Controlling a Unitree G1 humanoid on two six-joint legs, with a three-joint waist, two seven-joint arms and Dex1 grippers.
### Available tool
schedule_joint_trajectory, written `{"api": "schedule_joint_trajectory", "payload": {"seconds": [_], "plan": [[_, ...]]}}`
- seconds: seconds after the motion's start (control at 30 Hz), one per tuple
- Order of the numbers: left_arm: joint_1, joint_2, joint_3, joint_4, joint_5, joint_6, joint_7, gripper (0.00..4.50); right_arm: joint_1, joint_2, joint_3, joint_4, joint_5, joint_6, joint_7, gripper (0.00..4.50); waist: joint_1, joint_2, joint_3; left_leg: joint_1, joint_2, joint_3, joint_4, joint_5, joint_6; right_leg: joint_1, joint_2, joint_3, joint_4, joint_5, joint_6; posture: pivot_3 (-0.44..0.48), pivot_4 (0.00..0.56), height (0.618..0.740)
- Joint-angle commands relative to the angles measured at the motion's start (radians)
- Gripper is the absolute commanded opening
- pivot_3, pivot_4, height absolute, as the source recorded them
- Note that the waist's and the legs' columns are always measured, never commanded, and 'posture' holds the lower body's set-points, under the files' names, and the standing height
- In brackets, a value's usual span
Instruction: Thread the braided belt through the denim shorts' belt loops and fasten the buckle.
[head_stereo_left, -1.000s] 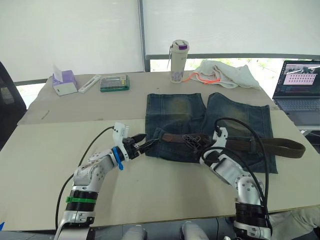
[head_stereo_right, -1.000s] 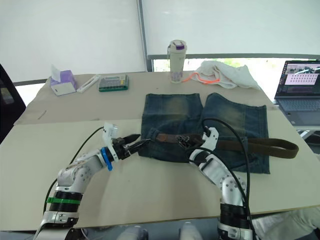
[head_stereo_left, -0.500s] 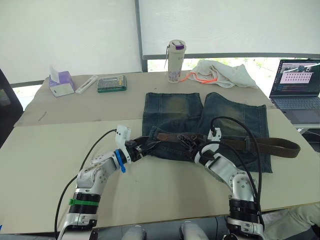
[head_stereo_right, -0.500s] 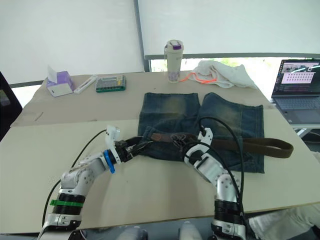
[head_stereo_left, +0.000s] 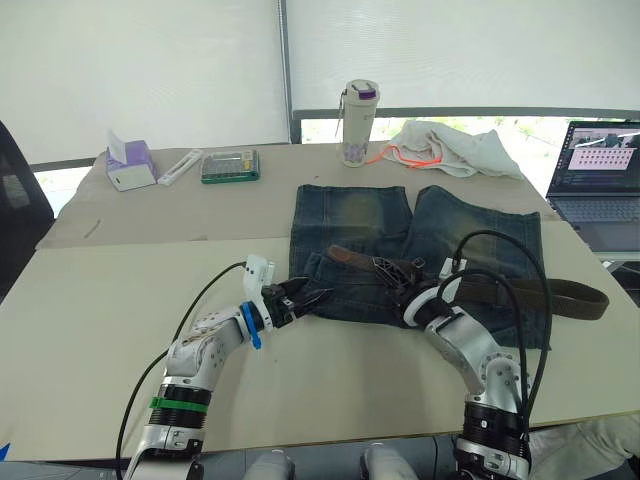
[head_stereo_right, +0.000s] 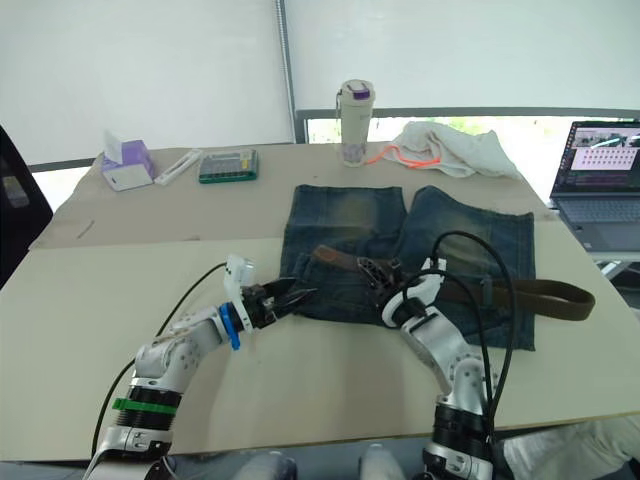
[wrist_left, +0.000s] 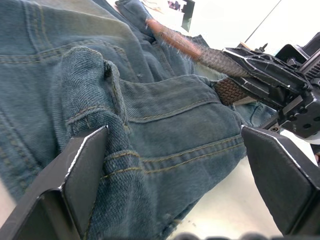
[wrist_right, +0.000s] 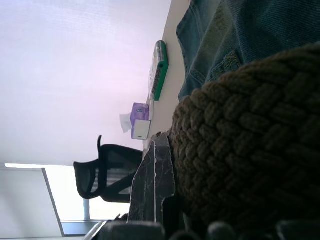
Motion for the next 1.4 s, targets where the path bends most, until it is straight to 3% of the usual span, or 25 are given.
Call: {"api": "schedule_joint_trajectory", "payload": {"seconds": [0.03,0.53,0.67,1.03,1.4], "plan": [[-0.008,-0.012,-0.013,-0.006,0.002,-0.018,-0.012,4.46,-0.028,-0.017,0.003,-0.069,0.098,-0.030,-0.034,0.00,0.001,0.000,0.000,0.000,0.000,0.000,0.000,0.000,0.000,0.000,0.000,0.000,0.000,0.000,0.000,0.000,0.150,0.740],[0.010,-0.027,-0.013,-0.019,0.012,-0.024,0.003,4.46,-0.045,-0.046,0.104,-0.100,0.271,-0.110,-0.140,0.00,0.007,0.000,0.000,0.000,0.000,0.000,0.000,0.000,0.000,0.000,0.000,0.000,0.000,0.000,0.000,0.000,0.150,0.740],[0.017,-0.023,0.000,-0.033,0.001,-0.014,0.009,4.46,-0.021,-0.098,0.167,-0.069,0.101,-0.098,-0.092,0.00,0.007,0.000,0.000,0.000,0.000,0.001,0.000,0.000,0.000,0.000,0.000,0.000,0.000,0.000,0.000,0.000,0.150,0.740],[0.039,0.015,0.050,-0.056,-0.044,0.019,-0.004,4.46,0.044,-0.167,0.216,-0.045,-0.158,-0.095,0.046,0.00,0.012,0.000,0.000,0.000,0.000,0.001,0.000,0.000,0.000,0.000,0.000,0.000,0.000,0.000,0.000,0.000,0.150,0.740],[0.045,0.009,0.058,-0.092,-0.085,0.034,-0.012,4.46,0.008,-0.097,0.242,-0.038,-0.256,-0.090,0.066,0.00,0.010,0.000,0.000,0.000,0.001,0.001,0.000,0.000,0.000,0.000,0.001,0.000,0.000,0.000,0.000,0.000,0.150,0.740]]}}
